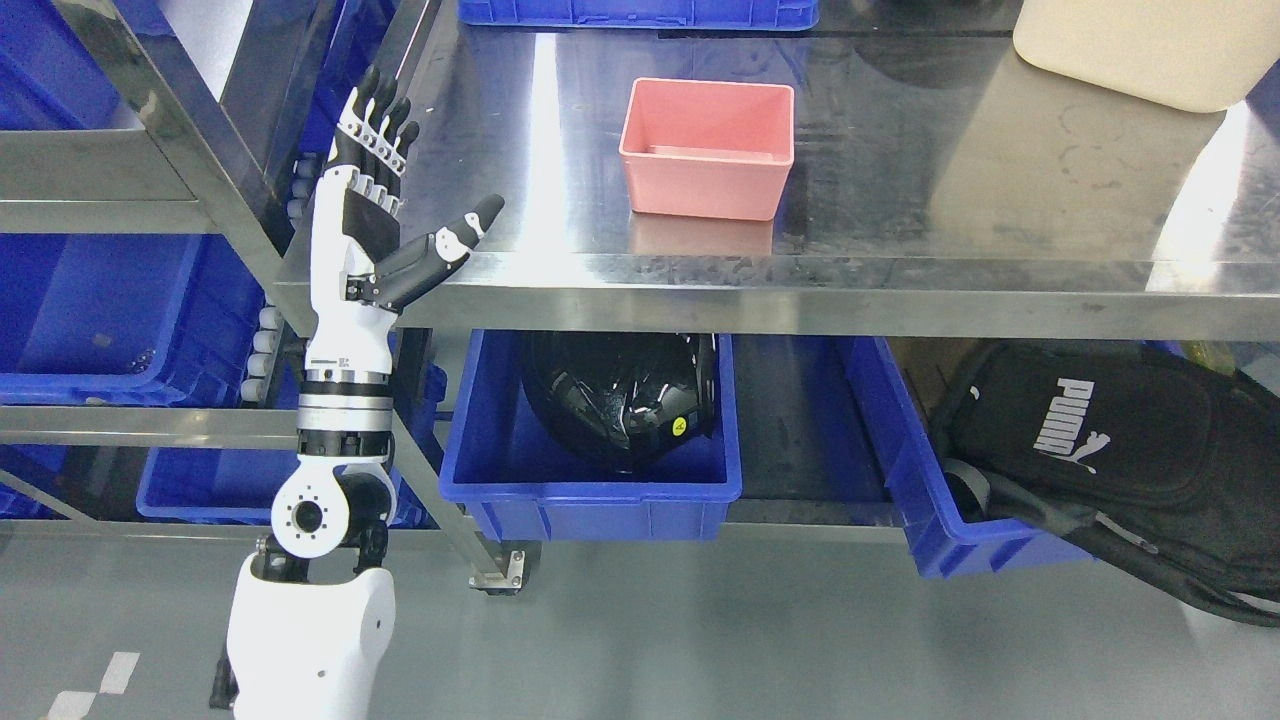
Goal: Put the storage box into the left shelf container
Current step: 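Raise the left hand and reach over the shelf toward the pink box, then grasp the rim of the pink box with the left hand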
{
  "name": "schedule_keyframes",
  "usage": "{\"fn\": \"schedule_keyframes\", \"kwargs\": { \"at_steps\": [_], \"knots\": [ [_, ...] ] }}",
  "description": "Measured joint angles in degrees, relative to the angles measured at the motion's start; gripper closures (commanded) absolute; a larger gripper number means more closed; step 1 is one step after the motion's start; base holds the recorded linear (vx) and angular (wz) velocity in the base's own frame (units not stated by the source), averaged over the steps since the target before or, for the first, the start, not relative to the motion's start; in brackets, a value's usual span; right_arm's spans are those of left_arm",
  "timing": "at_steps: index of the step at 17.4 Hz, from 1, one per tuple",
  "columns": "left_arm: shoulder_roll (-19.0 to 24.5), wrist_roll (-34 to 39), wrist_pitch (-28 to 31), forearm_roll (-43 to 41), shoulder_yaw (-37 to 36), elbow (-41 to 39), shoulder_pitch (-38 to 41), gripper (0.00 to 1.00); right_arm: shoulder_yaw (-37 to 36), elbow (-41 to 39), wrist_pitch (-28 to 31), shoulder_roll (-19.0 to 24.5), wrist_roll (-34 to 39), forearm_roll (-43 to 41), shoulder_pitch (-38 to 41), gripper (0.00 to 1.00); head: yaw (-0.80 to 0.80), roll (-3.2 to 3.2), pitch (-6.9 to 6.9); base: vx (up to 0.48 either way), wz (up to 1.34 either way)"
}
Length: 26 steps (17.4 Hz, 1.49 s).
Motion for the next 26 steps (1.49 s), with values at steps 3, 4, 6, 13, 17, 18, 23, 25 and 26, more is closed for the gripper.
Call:
{"fn": "schedule_keyframes", "kwargs": {
  "at_steps": [3, 4, 6, 13, 17, 18, 23, 25, 26],
  "knots": [
    [0.0, -0.28, 0.03, -0.23, -0.01, -0.06, 0.41, 0.0, 0.0, 0.0, 0.0, 0.0, 0.0, 0.0, 0.0, 0.0, 0.0, 0.0, 0.0, 0.0, 0.0],
    [0.0, -0.76, 0.05, -0.29, 0.07, -0.07, 0.47, 0.0, 0.0, 0.0, 0.0, 0.0, 0.0, 0.0, 0.0, 0.0, 0.0, 0.0, 0.0, 0.0, 0.0],
    [0.0, -3.37, 0.55, -0.37, 0.81, -0.07, 0.39, 0.0, 0.0, 0.0, 0.0, 0.0, 0.0, 0.0, 0.0, 0.0, 0.0, 0.0, 0.0, 0.0, 0.0],
    [-0.01, -23.77, 7.28, -1.54, 7.66, 1.22, -5.47, 0.02, 0.0, 0.0, 0.0, 0.0, 0.0, 0.0, 0.0, 0.0, 0.0, 0.0, 0.0, 0.0, 0.0],
    [1.05, -31.37, 10.25, -8.97, 8.64, 3.53, -12.43, 0.01, 0.0, 0.0, 0.0, 0.0, 0.0, 0.0, 0.0, 0.0, 0.0, 0.0, 0.0, 0.0, 0.0],
    [1.68, -33.04, 11.04, -10.97, 8.29, 4.43, -14.82, 0.01, 0.0, 0.0, 0.0, 0.0, 0.0, 0.0, 0.0, 0.0, 0.0, 0.0, 0.0, 0.0, 0.0],
    [3.85, -39.98, 12.03, -19.63, 4.74, 10.17, -26.39, 0.01, 0.0, 0.0, 0.0, 0.0, 0.0, 0.0, 0.0, 0.0, 0.0, 0.0, 0.0, 0.0, 0.0],
    [4.22, -43.67, 12.04, -22.6, 2.63, 12.59, -30.34, 0.03, 0.0, 0.0, 0.0, 0.0, 0.0, 0.0, 0.0, 0.0, 0.0, 0.0, 0.0, 0.0, 0.0],
    [4.26, -45.47, 12.14, -23.87, 1.43, 13.82, -32.24, 0.04, 0.0, 0.0, 0.0, 0.0, 0.0, 0.0, 0.0, 0.0, 0.0, 0.0, 0.0, 0.0, 0.0]
  ]
}}
